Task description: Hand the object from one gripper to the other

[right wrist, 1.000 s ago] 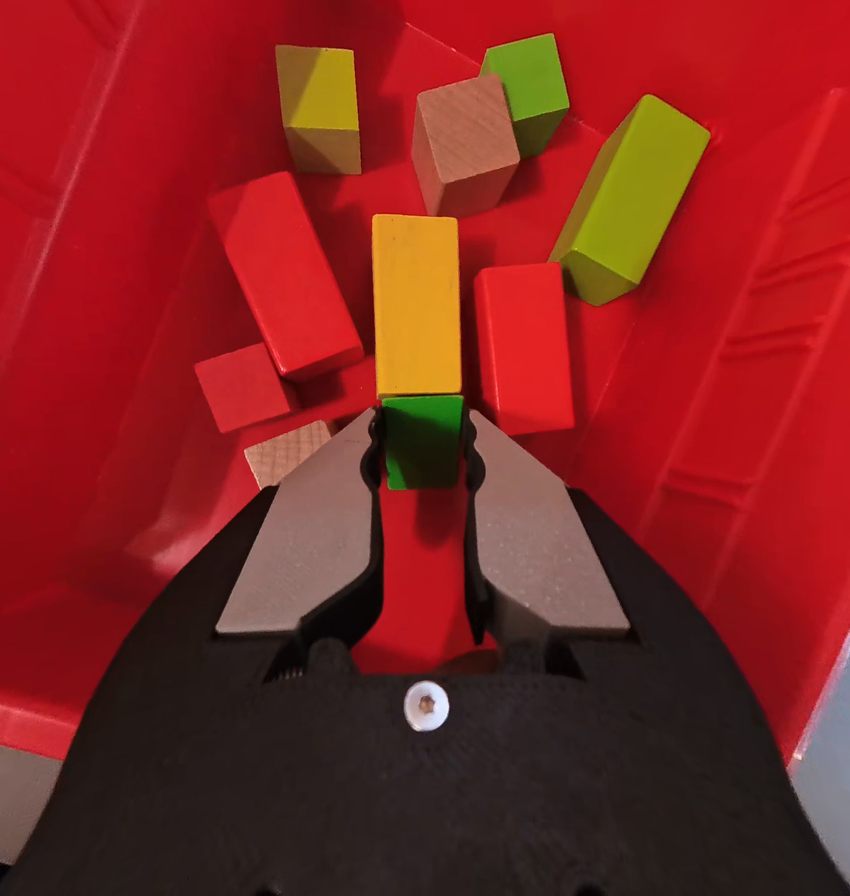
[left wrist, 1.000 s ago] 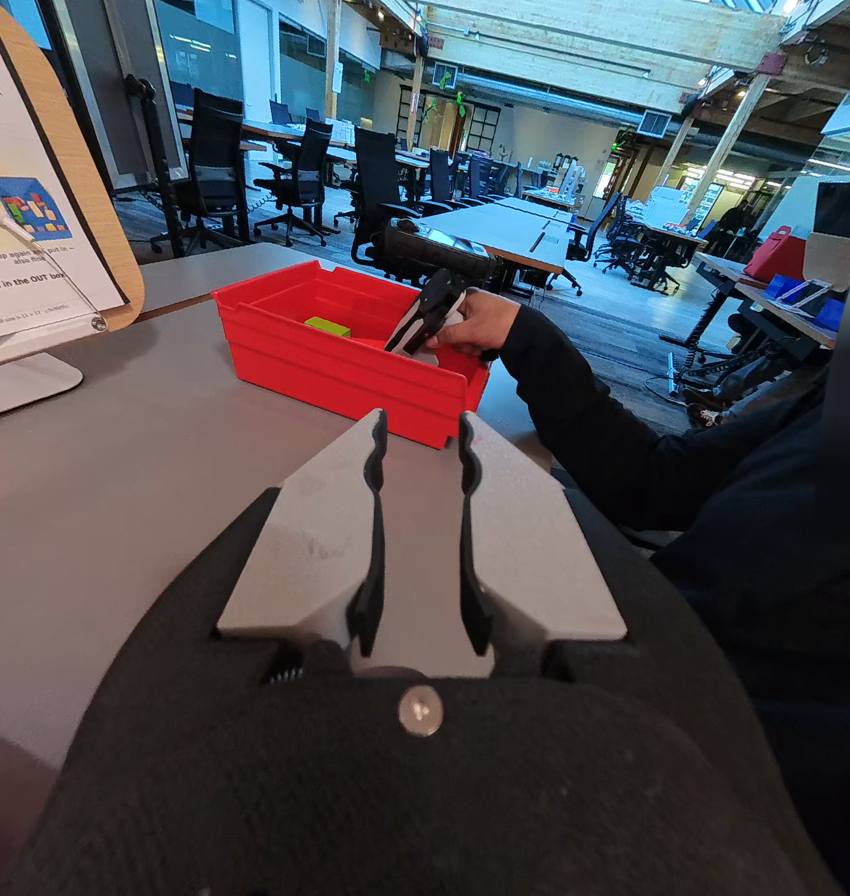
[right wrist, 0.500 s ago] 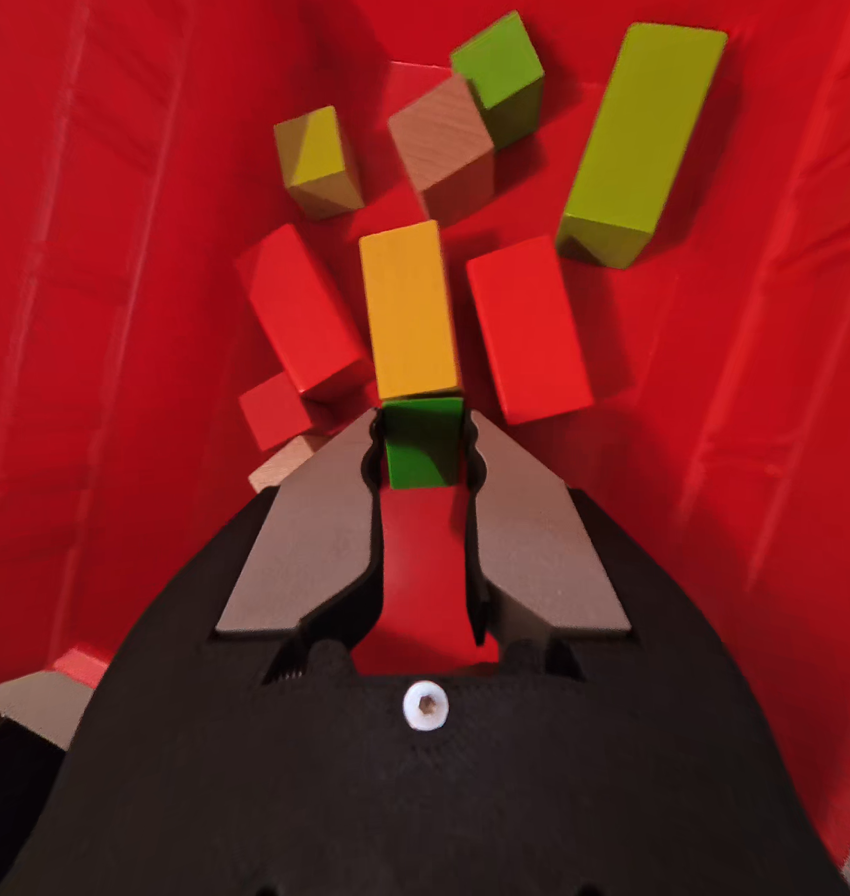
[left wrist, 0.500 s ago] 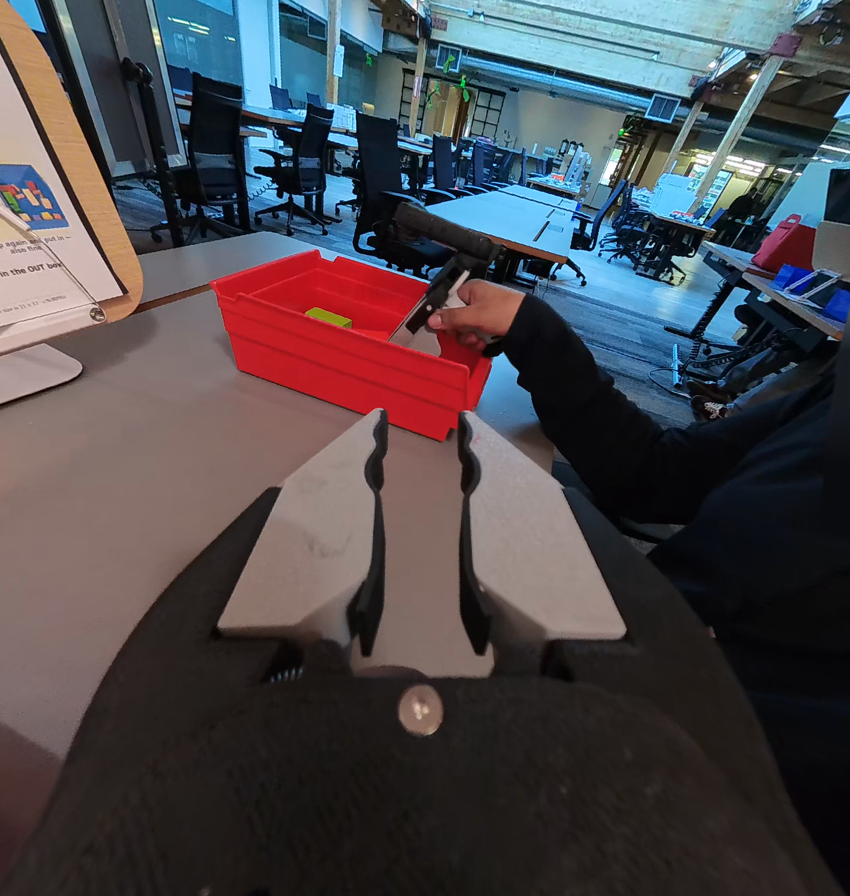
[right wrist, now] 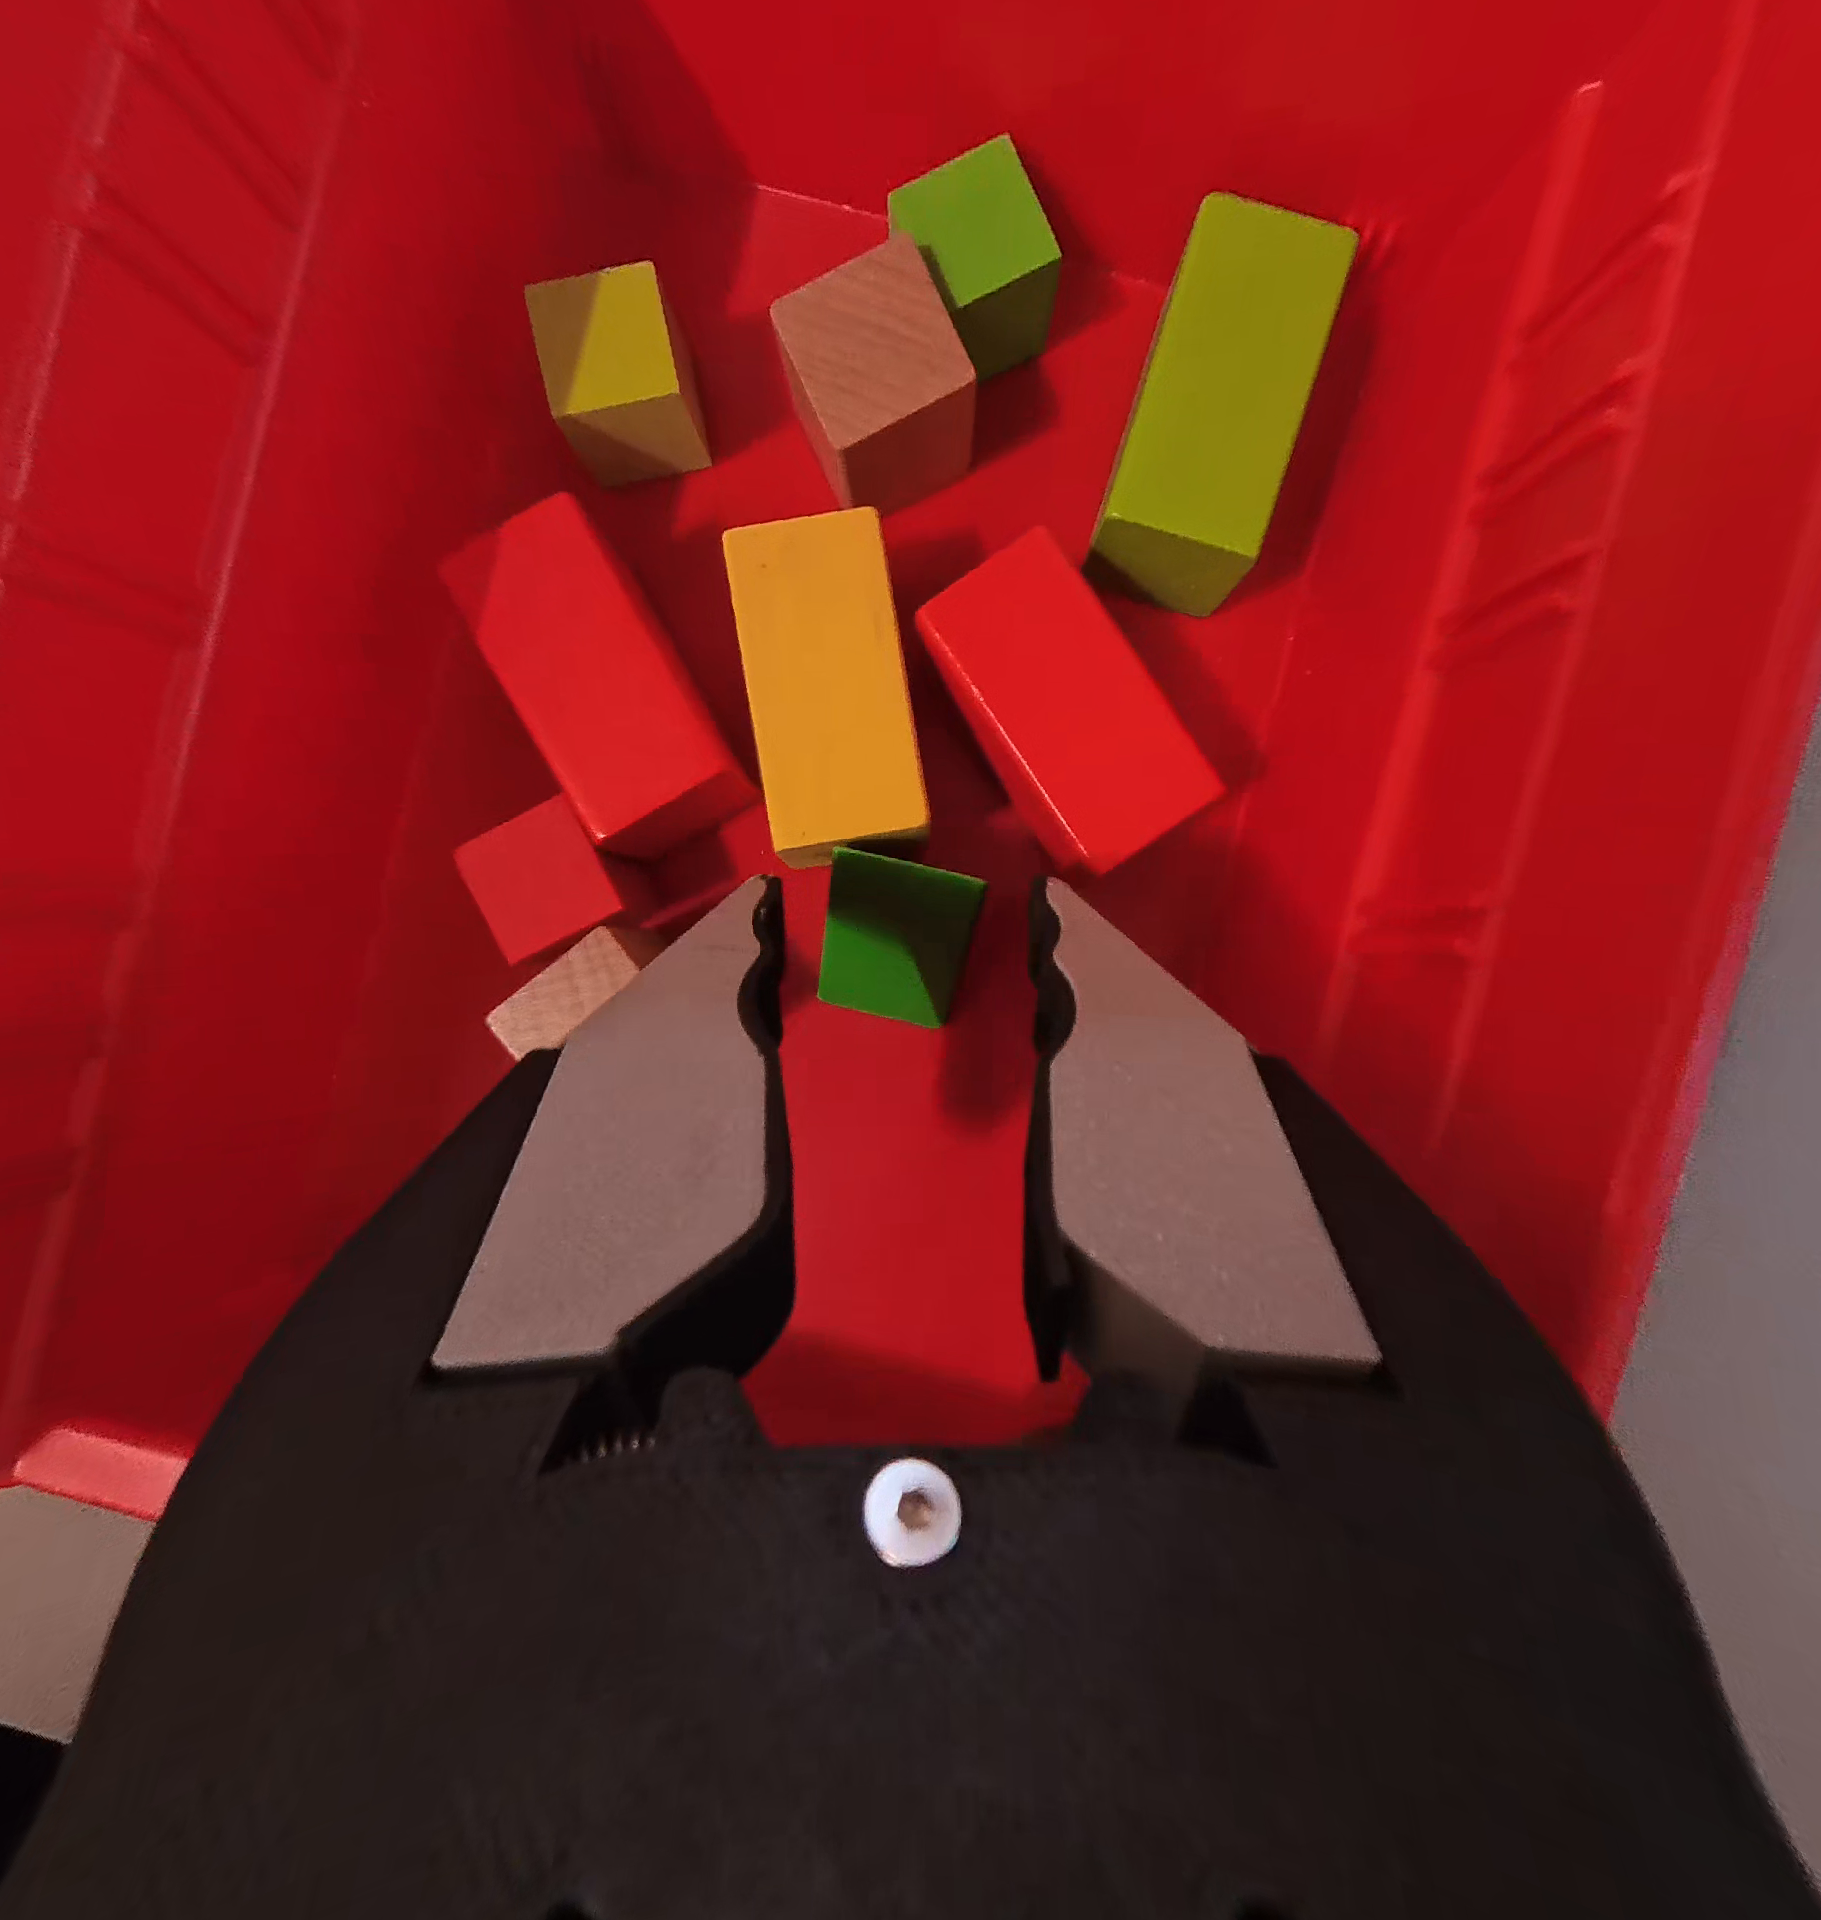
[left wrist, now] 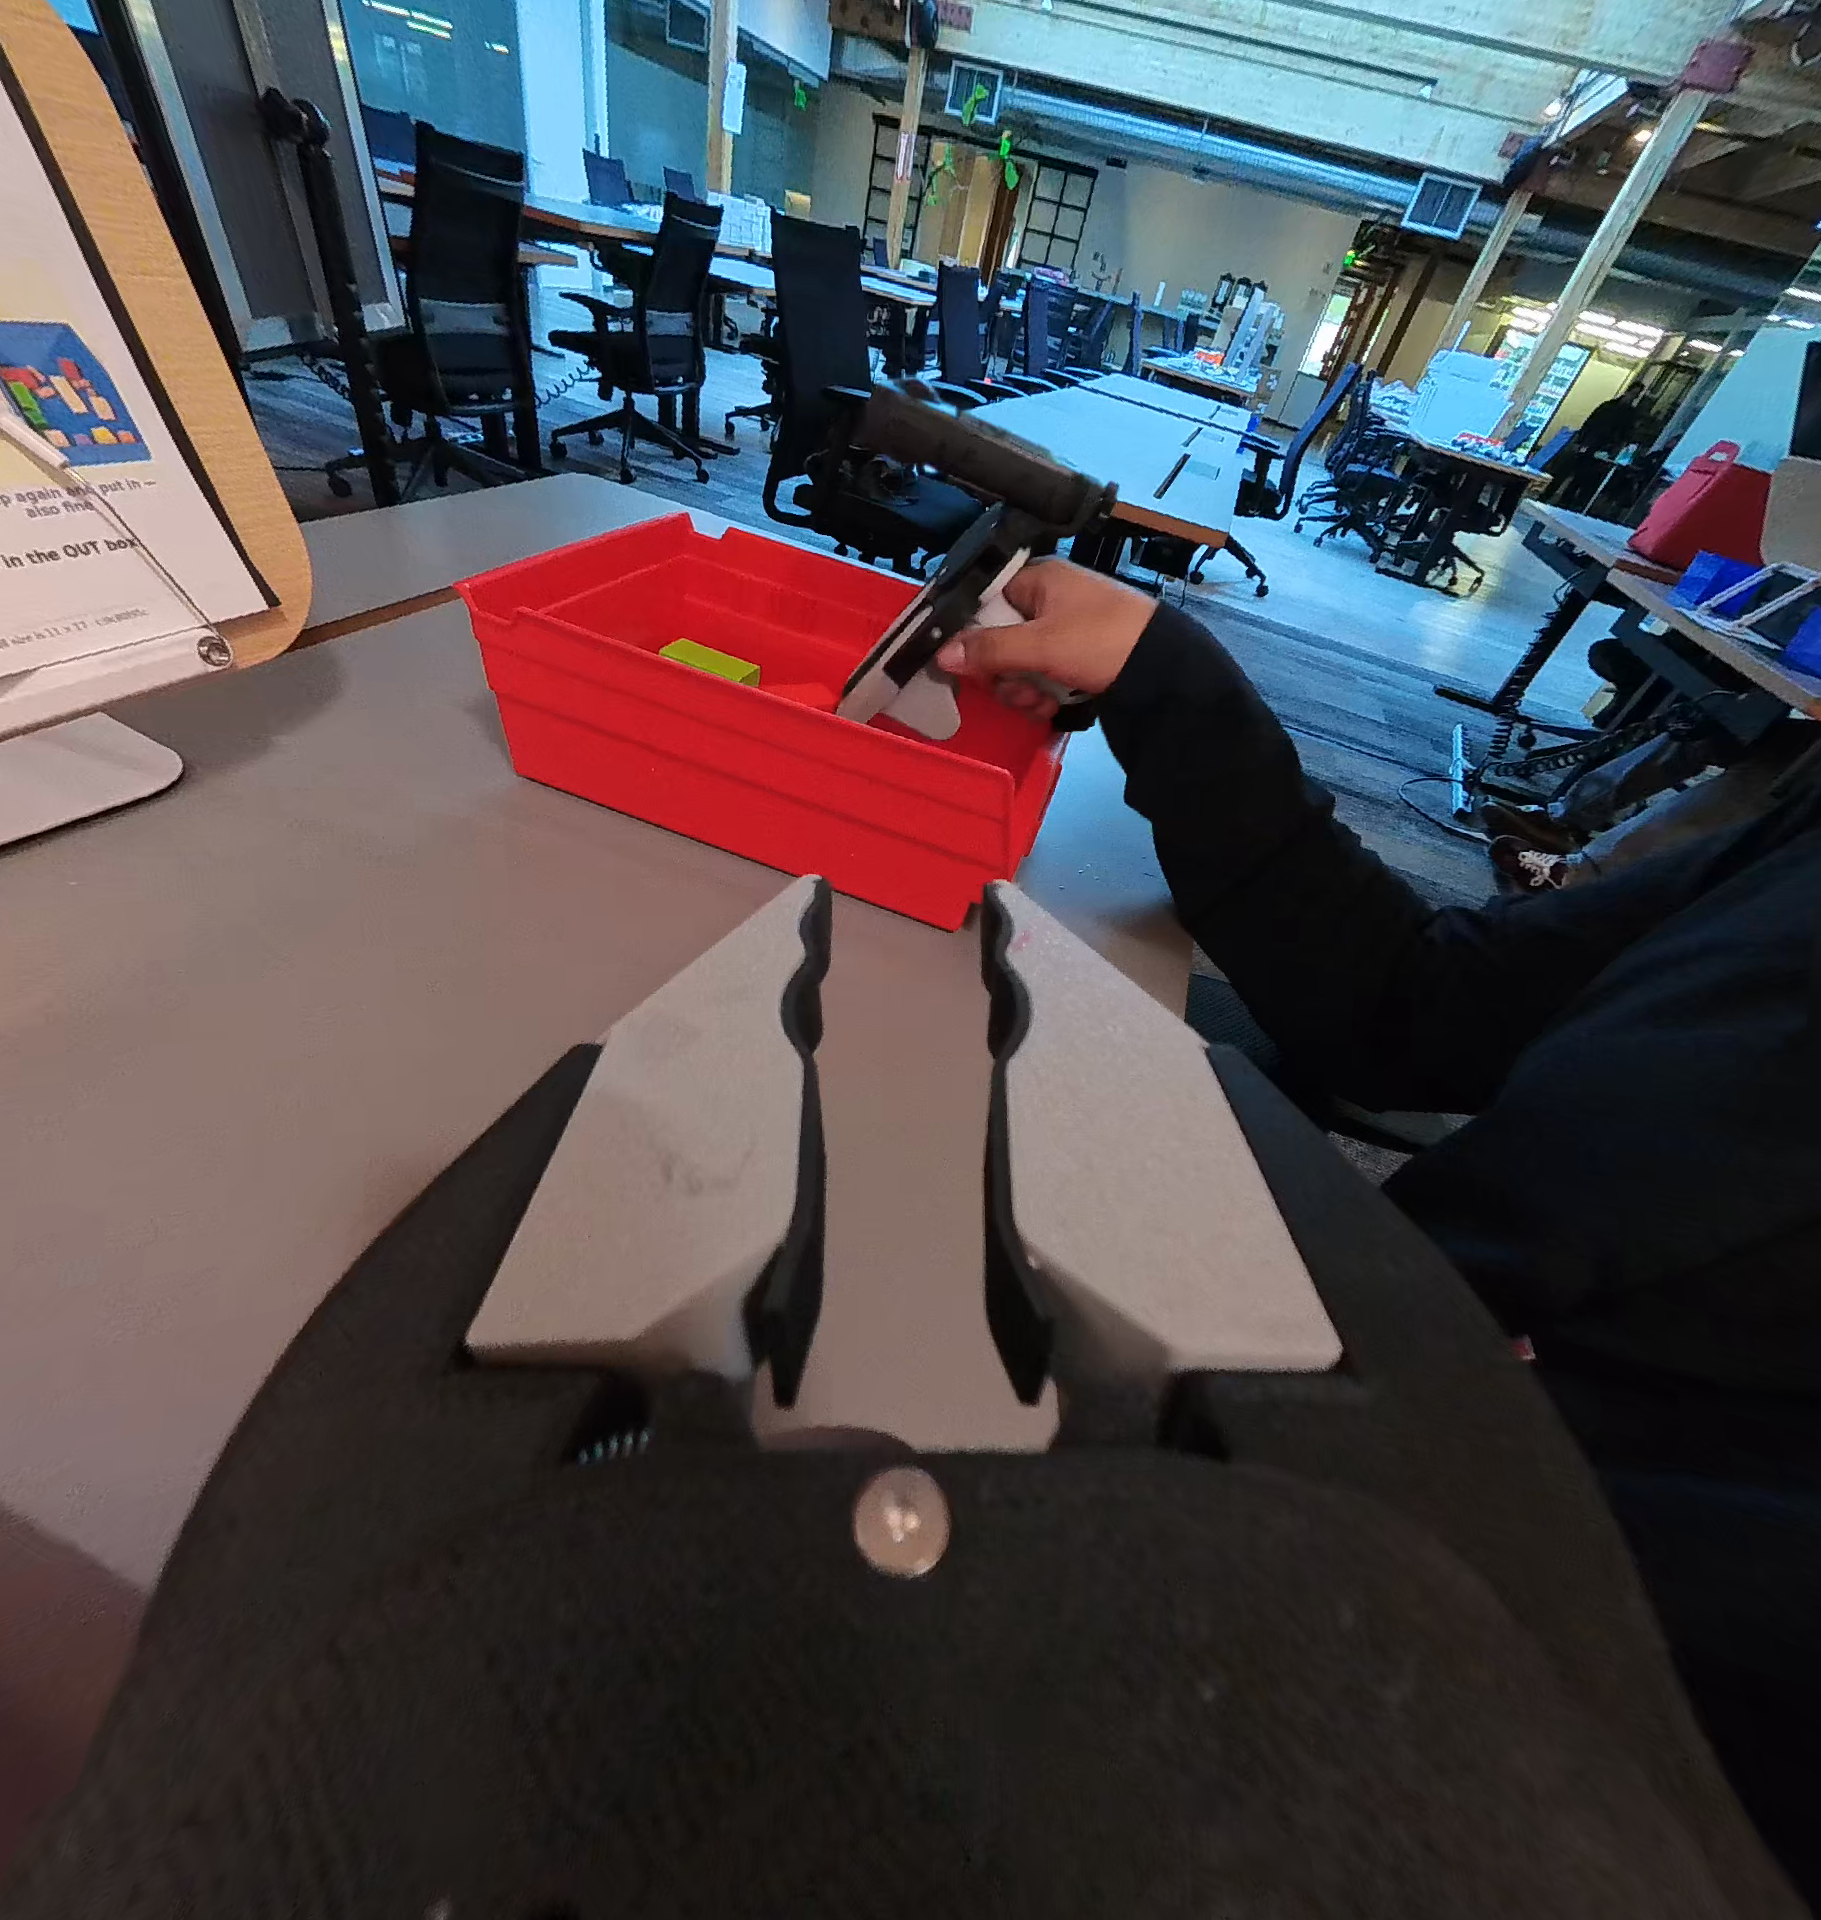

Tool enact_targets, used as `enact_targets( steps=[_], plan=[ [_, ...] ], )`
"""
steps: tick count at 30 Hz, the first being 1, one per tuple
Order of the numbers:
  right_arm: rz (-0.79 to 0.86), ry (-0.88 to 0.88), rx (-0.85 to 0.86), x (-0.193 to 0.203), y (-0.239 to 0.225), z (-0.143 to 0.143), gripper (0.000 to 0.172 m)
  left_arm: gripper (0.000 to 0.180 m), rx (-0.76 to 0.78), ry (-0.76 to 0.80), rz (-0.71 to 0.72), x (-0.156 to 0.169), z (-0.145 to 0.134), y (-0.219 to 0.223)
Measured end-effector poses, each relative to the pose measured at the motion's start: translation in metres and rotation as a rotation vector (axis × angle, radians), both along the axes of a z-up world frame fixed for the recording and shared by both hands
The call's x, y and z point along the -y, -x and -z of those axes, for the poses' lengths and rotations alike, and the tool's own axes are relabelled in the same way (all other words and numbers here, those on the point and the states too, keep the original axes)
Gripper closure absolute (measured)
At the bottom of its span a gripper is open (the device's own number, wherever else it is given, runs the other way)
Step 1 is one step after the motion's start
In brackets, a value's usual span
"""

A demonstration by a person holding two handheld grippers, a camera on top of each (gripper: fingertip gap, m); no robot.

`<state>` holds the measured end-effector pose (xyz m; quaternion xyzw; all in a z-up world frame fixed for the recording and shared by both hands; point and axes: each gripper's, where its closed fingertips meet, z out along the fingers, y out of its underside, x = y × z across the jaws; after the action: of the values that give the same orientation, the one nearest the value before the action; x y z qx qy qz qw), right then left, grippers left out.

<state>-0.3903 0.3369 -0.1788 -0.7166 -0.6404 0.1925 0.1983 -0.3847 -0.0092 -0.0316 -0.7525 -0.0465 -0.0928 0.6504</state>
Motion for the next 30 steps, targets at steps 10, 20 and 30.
enact_targets(
  steps=[10, 20, 30],
  plan=[
    [-0.022, -0.050, -0.300, 0.011, 0.007, -0.075, 0.126, 0.147, -0.047, 0.082, -0.232, 0.045, -0.007, 0.042],
    [-0.120, -0.086, -0.468, 0.039, 0.012, -0.117, 0.128, 0.137, 0.052, 0.513, -0.652, 0.196, 0.022, 0.150],
    [-0.158, -0.102, -0.446, 0.051, 0.015, -0.112, 0.128, 0.136, 0.272, 0.902, -0.523, 0.200, 0.130, 0.170]
  ],
)
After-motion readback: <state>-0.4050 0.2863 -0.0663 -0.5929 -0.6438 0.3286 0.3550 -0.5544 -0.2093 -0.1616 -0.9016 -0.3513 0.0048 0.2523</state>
